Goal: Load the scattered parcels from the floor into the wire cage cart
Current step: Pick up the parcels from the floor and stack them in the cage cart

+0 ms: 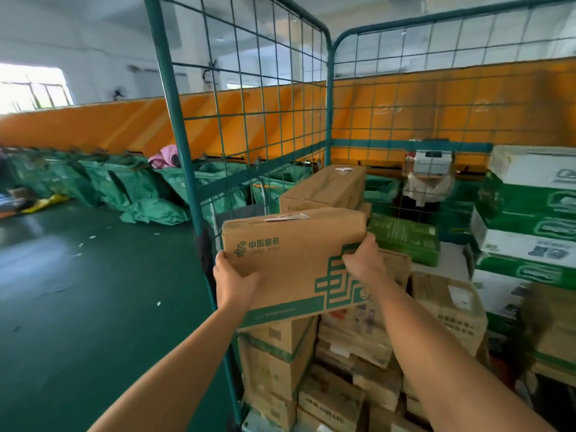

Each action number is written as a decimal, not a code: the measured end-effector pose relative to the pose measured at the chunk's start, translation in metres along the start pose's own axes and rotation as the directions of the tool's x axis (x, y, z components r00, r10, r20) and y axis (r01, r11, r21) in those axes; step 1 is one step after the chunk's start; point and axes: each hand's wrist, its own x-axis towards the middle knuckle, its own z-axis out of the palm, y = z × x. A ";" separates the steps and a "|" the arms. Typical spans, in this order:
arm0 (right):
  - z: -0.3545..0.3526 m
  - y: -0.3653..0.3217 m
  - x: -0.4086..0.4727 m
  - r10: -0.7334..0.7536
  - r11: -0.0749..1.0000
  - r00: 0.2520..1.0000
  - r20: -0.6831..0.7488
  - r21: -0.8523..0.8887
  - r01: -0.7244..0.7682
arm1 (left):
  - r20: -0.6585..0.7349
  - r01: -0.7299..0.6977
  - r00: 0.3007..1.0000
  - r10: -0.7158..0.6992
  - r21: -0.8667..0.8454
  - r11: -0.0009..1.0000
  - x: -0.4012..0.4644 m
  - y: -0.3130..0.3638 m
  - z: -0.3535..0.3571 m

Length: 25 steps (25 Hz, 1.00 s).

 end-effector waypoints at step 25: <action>0.118 -0.032 0.233 0.018 0.908 0.780 0.626 0.317 -0.275 | -0.101 0.405 0.913 -0.395 0.121 0.906 0.090 0.006 0.142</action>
